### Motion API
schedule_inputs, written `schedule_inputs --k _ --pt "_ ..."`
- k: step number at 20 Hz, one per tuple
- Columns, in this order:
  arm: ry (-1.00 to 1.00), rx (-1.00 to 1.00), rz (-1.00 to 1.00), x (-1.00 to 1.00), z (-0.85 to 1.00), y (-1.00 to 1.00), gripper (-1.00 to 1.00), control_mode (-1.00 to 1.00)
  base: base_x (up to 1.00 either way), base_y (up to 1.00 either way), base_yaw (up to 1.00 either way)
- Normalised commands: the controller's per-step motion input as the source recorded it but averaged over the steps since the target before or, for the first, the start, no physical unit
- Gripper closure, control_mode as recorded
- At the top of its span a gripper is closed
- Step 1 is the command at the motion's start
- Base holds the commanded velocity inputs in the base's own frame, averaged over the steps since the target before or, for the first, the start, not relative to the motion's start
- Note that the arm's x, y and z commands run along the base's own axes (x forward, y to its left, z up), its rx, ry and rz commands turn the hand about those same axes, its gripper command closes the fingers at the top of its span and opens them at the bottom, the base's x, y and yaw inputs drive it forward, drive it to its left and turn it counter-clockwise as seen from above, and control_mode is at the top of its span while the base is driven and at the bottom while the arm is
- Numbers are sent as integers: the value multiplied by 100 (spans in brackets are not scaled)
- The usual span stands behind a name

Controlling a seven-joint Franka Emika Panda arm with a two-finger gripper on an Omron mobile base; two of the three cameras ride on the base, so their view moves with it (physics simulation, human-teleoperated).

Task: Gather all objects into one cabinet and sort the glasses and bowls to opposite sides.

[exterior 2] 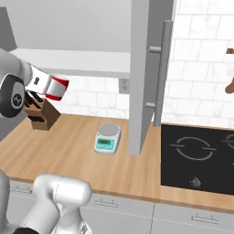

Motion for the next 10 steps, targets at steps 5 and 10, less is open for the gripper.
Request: schedule_inputs --k 5,10 --pt "0 0 0 0 0 0 100 100 -93 9 0" --pt "0 0 0 0 0 0 100 100 -97 0 0"
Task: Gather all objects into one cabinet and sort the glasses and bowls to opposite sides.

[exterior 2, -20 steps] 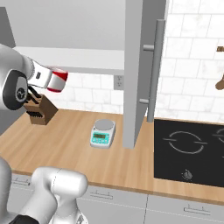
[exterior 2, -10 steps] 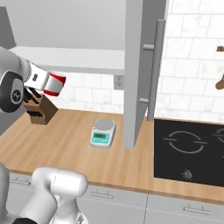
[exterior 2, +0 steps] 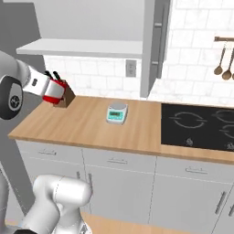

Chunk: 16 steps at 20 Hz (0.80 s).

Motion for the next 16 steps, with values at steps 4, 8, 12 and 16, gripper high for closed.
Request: schedule_inputs --k 4,8,12,16 --pt "0 0 0 0 0 0 100 100 -34 -23 0" --pt "0 0 0 0 0 0 100 100 -3 -50 -1" --pt "0 0 0 0 0 0 100 100 -21 -69 0" --pt "0 0 0 0 0 0 100 100 -56 -47 -4"
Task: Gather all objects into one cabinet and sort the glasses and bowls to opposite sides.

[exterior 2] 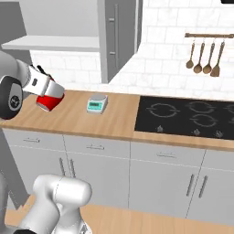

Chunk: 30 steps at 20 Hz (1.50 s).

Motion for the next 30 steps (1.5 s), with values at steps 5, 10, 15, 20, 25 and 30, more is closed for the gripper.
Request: schedule_inputs --k 5,10,15,20,25,30 --pt "0 0 0 0 0 0 100 100 -41 -54 -4" --pt "0 0 0 0 0 0 100 100 -3 -77 -1" --pt "0 0 0 0 0 0 100 100 -35 -72 -1" --pt "0 0 0 0 0 0 100 100 -56 -75 0" --pt "0 0 0 0 0 0 100 100 -32 -80 0" --pt "0 0 0 0 0 0 100 100 -1 -87 0"
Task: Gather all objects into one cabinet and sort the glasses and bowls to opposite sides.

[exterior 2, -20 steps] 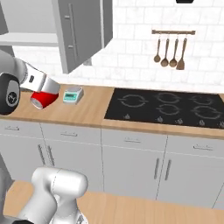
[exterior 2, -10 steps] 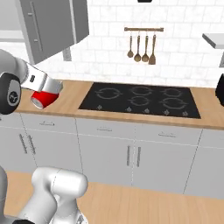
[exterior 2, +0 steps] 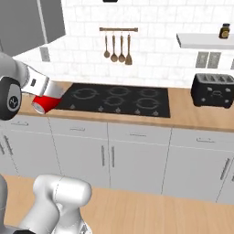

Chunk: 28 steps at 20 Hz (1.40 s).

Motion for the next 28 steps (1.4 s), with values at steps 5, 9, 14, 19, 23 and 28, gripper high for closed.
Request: schedule_inputs --k 5,9,14,19,23,28 --pt "0 0 0 0 0 0 100 100 0 -91 0" --pt "0 0 0 0 0 0 100 100 0 -97 0" --pt "0 0 0 0 0 0 100 100 -2 -91 0" --pt "0 0 0 0 0 0 100 100 -1 -92 0" --pt "0 0 0 0 0 0 100 100 -11 -61 0" --pt "0 0 0 0 0 0 100 100 -69 -34 1"
